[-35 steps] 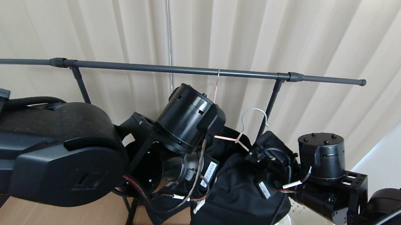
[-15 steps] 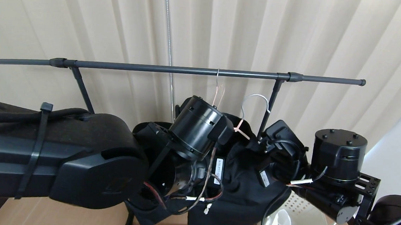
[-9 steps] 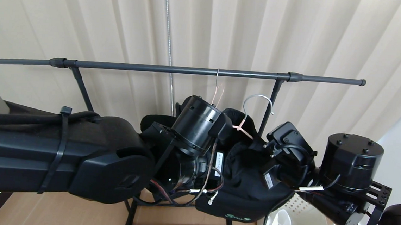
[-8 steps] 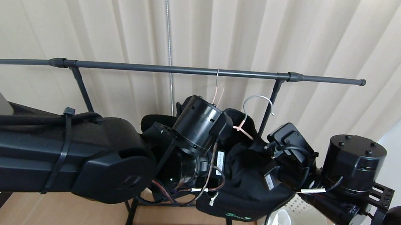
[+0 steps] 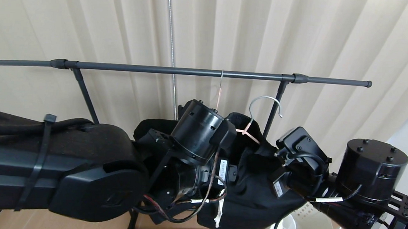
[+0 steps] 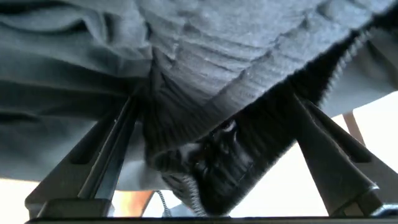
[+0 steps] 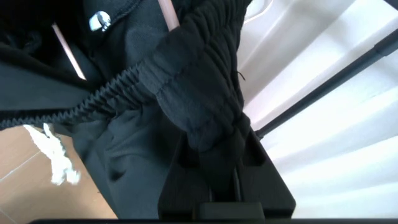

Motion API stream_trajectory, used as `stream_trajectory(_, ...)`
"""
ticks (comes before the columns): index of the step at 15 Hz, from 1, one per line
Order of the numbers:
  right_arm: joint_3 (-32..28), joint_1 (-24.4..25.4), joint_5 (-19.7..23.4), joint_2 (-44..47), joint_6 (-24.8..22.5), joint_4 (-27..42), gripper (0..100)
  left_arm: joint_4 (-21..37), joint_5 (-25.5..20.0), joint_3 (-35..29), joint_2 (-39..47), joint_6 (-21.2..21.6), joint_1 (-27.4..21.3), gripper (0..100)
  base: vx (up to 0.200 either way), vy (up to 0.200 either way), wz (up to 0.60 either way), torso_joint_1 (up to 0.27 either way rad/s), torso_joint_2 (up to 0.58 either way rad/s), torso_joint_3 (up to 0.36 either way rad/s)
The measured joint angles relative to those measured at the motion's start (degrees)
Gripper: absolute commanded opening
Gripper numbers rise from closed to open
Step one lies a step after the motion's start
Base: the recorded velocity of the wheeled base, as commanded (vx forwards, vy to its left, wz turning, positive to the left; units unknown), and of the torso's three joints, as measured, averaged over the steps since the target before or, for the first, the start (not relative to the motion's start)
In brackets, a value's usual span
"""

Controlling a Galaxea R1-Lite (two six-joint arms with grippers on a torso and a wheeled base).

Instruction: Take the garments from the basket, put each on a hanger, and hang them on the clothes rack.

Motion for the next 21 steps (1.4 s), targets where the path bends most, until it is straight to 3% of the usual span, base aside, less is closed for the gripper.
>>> stream_trajectory(4, 0.00, -0.12, 0.02, 0.23, -0.02, 0.02, 0, -3.60, 0.00, 5.52, -6.00, 4.13, -0.24, 100, 0.000, 0.000, 0.00, 0.000, 0.00, 0.000)
stream_trajectory(10, 0.61, -0.20, 2.33, 0.52, -0.56, 0.07, 0, -15.34, 0.02, 18.59, -13.12, 16.31, -0.69, 100, 0.000, 0.000, 0.00, 0.000, 0.00, 0.000)
stream_trajectory(15, 2.67, -0.30, 5.42, 0.65, -2.65, -0.01, 0, -16.27, -0.35, 23.33, -20.04, 25.61, 1.55, 100, 0.000, 0.000, 0.00, 0.000, 0.00, 0.000)
stream_trajectory(17, 3.23, -0.26, 5.74, 0.65, -3.04, 0.00, 0, -16.24, -0.90, 23.91, -21.27, 31.13, 2.97, 100, 0.000, 0.000, 0.00, 0.000, 0.00, 0.000)
stream_trajectory(21, 4.13, -0.20, 7.23, 0.65, -4.80, -0.01, 0, -16.03, -9.74, 22.91, -21.60, 42.14, 6.36, 100, 0.000, 0.000, 0.00, 0.000, 0.00, 0.000)
